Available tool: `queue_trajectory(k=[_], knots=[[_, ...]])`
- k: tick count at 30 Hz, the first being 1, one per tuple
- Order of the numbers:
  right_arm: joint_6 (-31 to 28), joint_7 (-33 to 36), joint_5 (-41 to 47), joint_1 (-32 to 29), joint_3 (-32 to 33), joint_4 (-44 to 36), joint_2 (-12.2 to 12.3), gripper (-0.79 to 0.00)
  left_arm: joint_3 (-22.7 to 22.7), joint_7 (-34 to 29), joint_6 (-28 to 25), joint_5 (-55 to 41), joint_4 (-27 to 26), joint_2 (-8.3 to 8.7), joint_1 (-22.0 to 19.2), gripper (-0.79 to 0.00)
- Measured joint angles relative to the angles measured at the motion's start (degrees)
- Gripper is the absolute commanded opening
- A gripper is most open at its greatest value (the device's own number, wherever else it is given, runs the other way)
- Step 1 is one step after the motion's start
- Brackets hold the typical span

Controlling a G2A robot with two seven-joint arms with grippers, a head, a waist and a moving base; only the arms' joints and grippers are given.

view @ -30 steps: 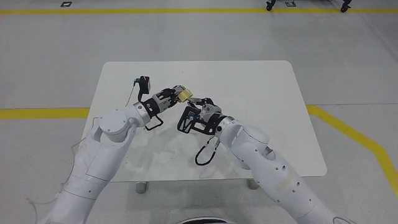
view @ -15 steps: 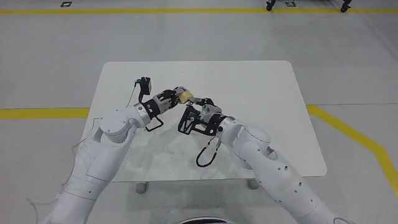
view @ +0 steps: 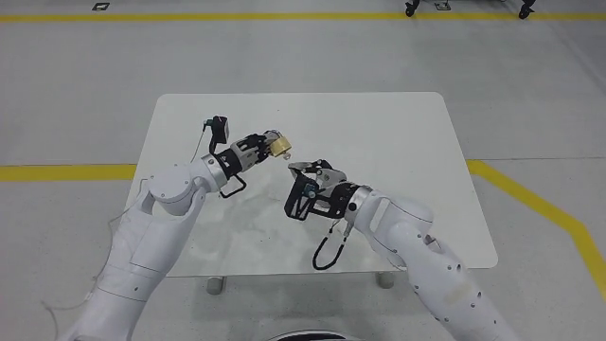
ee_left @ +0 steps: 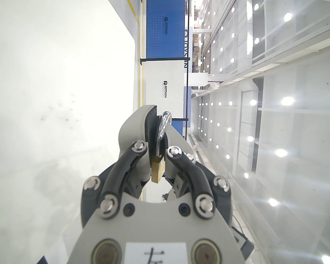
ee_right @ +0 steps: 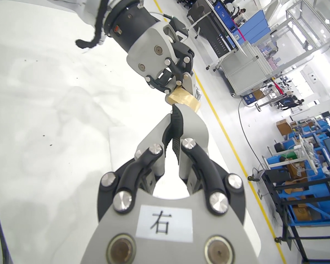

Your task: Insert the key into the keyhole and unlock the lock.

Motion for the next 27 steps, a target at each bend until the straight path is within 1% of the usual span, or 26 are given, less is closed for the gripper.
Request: queue_trajectory(k=[3, 6, 13, 22, 27], knots=[[-4.85, 0.57, 3.22, -0.45, 2.06, -0.02, 0.48, -0.785, -0.02, -0.19, 0.03, -0.02, -0.18, -0.04, -0.05, -0.785], [-7.26, 2.68, 6.3, 1.1, 2.82, 1.17, 0.52, -0.785, -0.05, -0.83, -0.27, 0.31, -0.71, -0.02, 0.09, -0.785], [-7.81, 6.77, 10.97, 4.52, 1.83, 3.69, 0.19, -0.785, -0.13, -4.36, -2.41, 2.67, -1.36, 0.29, 0.55, -0.785], [-8.19, 9.22, 13.08, 6.14, 0.74, 4.64, 0.2, -0.785, -0.34, -4.52, -2.63, 2.48, -1.4, 0.27, 0.85, -0.785], [-9.96, 10.55, 13.64, 6.21, 0.09, 4.47, 0.4, -0.785, -0.42, -4.42, -2.28, 2.01, -1.09, 0.2, 0.76, -0.785]])
